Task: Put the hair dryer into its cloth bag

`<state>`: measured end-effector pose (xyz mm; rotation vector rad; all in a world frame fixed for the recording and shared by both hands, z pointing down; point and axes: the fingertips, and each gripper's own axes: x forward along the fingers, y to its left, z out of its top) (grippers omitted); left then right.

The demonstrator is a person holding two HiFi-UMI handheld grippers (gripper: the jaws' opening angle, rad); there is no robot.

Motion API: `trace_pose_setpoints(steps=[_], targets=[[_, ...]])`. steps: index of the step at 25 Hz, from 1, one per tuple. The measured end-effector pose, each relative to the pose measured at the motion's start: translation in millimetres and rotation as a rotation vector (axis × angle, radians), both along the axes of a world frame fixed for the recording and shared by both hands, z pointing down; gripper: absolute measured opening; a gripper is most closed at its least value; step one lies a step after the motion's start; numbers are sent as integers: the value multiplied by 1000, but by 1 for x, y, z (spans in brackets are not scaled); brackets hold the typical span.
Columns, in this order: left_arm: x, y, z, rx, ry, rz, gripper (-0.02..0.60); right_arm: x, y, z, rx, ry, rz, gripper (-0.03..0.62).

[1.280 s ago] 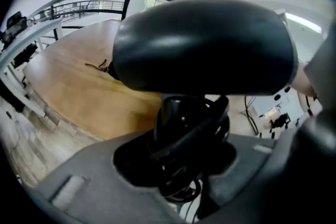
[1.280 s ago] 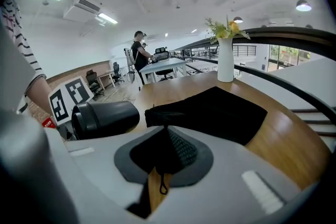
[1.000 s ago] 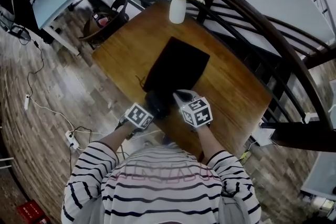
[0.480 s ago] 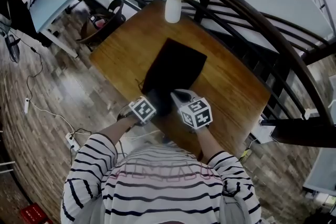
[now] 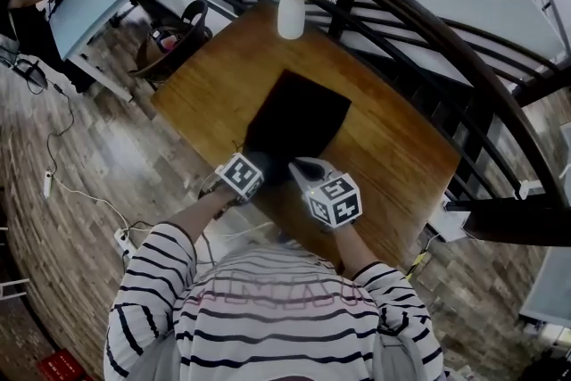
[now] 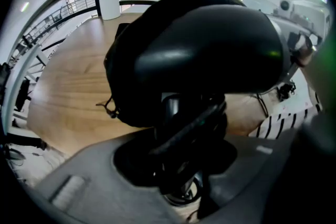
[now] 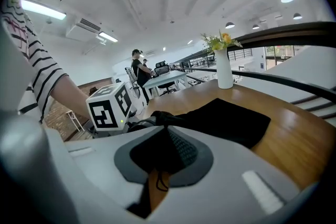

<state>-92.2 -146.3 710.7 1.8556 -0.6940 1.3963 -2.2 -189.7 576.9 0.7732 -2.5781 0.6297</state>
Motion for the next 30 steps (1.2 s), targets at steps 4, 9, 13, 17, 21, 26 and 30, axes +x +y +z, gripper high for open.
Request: trace_pose_setpoints(steps=[4, 9, 13, 17, 21, 26, 30], targets=[[3, -11, -7, 18, -16, 1, 181, -2, 3, -13, 8, -47, 9, 12], [7, -18, -9, 29, -16, -3, 181, -6, 8, -20, 19, -63, 11, 12], [10, -27, -14, 49, 22, -35, 181, -9, 14, -23, 28, -62, -2, 12], [18, -34, -23, 50, 69, -68, 181, -14, 16, -25, 49, -52, -24, 12], [28, -43, -30, 67, 101, -72, 181, -20, 14, -31, 62, -56, -45, 12], [43, -60, -35, 75, 149, -91, 181, -26, 7, -39, 77, -66, -64, 12], [46, -72, -36, 92, 160, -119, 181, -27, 0, -40, 75, -72, -83, 11]])
